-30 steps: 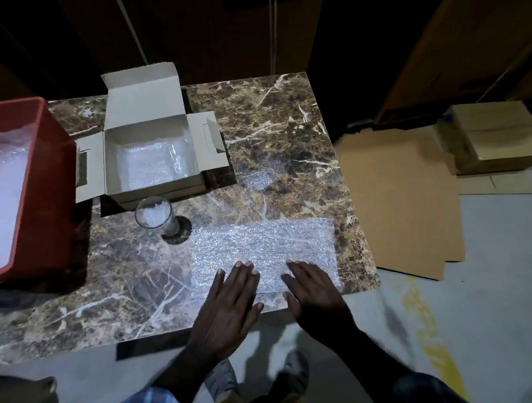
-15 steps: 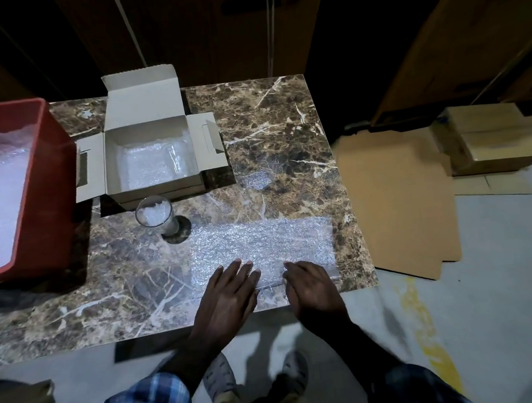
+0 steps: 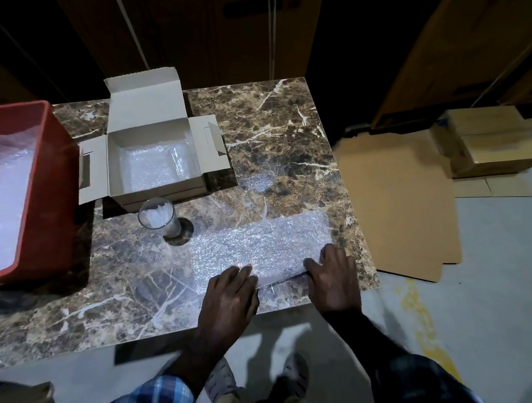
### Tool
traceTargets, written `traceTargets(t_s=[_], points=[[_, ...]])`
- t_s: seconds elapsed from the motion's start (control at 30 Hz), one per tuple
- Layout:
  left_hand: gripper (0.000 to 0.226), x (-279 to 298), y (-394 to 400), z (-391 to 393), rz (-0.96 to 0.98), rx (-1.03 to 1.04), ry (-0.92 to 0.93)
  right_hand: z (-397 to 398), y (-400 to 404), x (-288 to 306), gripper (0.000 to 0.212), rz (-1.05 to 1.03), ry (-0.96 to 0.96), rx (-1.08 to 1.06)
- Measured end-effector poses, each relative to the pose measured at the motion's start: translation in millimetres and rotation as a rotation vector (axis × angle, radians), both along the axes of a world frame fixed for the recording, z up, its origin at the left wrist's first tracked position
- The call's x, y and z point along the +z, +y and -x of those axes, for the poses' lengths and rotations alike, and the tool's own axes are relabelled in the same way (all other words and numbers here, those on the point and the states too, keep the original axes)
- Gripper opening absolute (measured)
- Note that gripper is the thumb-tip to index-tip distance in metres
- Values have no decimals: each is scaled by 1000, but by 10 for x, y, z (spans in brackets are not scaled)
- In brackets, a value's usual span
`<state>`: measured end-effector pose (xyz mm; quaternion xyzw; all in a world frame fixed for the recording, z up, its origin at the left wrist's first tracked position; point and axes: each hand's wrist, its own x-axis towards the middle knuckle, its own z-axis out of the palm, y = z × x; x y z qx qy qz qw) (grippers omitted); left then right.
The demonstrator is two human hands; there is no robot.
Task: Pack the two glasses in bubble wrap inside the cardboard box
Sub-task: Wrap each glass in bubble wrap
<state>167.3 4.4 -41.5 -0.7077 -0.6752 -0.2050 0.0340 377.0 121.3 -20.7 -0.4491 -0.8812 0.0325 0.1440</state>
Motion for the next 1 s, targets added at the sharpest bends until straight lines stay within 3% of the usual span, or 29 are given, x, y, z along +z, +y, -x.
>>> traceTargets(t_s=[0.13,0.3,0.43,0.6,0.67,0.7,0.83,0.93,1.0], points=[[19,66,9,-44,26,17,-11,22,113,31,34,84,35,-89],[14,154,31,-193,79,13,-57,245,349,188,29,259,281,-186],[19,171,49,-255,82,8,-97,400,556,338,39,327,392,-251],[10,203,45,-222,93,2,-112,320,538,388,60,230,130,-312],[10,207,52,-210,86,10,-123,294,336,370,53,179,60,-183],[10,206,65,-207,84,15,-128,287,213,308,93,169,32,-61],[7,222,113,-195,91,36,-170,328,-297,85,35,196,-5,167],[11,249,115,-143,107,10,-211,380,-369,6,16,120,84,153],[24,265,98,-84,154,-41,-230,380,-329,-51,11,76,141,175]])
